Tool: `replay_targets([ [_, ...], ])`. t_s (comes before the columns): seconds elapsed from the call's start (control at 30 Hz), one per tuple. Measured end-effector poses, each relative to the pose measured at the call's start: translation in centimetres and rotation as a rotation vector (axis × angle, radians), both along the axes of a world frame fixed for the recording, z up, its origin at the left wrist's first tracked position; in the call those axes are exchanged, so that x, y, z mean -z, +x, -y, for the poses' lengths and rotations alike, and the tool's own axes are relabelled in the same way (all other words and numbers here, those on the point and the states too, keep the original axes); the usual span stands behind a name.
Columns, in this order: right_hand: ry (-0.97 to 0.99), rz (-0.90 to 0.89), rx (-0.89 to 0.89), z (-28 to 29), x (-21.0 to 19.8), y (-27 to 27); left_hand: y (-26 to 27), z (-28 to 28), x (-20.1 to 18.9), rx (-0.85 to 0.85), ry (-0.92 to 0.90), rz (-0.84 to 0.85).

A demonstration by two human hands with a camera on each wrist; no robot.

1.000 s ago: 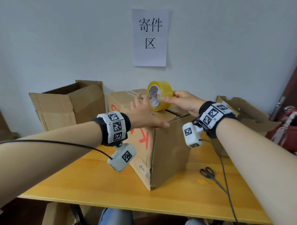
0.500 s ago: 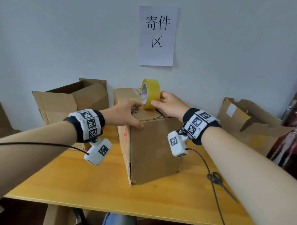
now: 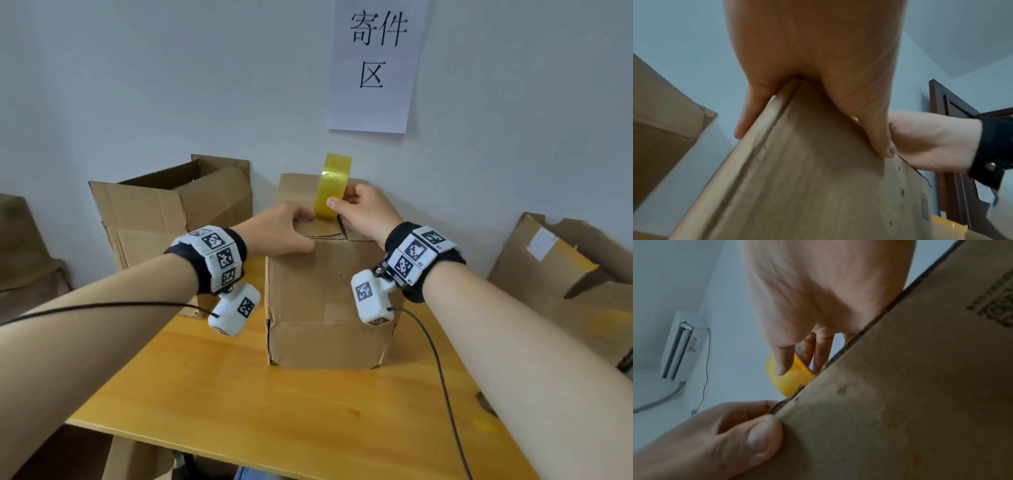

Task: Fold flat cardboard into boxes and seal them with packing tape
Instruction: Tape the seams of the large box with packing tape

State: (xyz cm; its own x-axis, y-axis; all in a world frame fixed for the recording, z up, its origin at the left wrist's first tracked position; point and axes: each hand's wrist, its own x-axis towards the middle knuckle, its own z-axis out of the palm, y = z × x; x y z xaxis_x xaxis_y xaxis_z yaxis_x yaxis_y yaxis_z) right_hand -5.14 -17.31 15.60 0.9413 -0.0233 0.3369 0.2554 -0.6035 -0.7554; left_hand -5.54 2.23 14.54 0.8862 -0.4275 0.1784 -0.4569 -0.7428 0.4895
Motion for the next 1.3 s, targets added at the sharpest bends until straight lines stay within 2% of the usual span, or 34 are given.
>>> replay_targets([
  [0.3, -0.051, -0.027, -0.091, 0.2, -0.3, 0.4, 0.2, 1.2, 0.5, -0.117, 0.045, 0.094],
  [0.47, 0.100, -0.040, -0.099, 0.8, -1.1, 0.0, -0.1, 1.2, 0.0, -0.121, 0.070, 0.091],
  [0.6, 0.160, -0.048, -0.029, 1.3, -1.2, -0.6, -0.4, 1.4, -0.3, -0.124, 0.129, 0.096],
  [0.77, 0.245, -0.063, -0.028, 0.4, -1.3, -0.7, -0.8, 1.5, -0.7, -0.118, 0.168, 0.103],
  [1.1, 0.606, -0.221, -0.056, 0.3, -2.7, -1.1, -0.7, 1.5, -1.1, -0.081, 0.209, 0.088],
  [1.3, 0.514, -0.236, -0.027, 0.2, -2.4, -2.1, -0.6, 2.0, -1.3, -0.095, 0.234, 0.092],
])
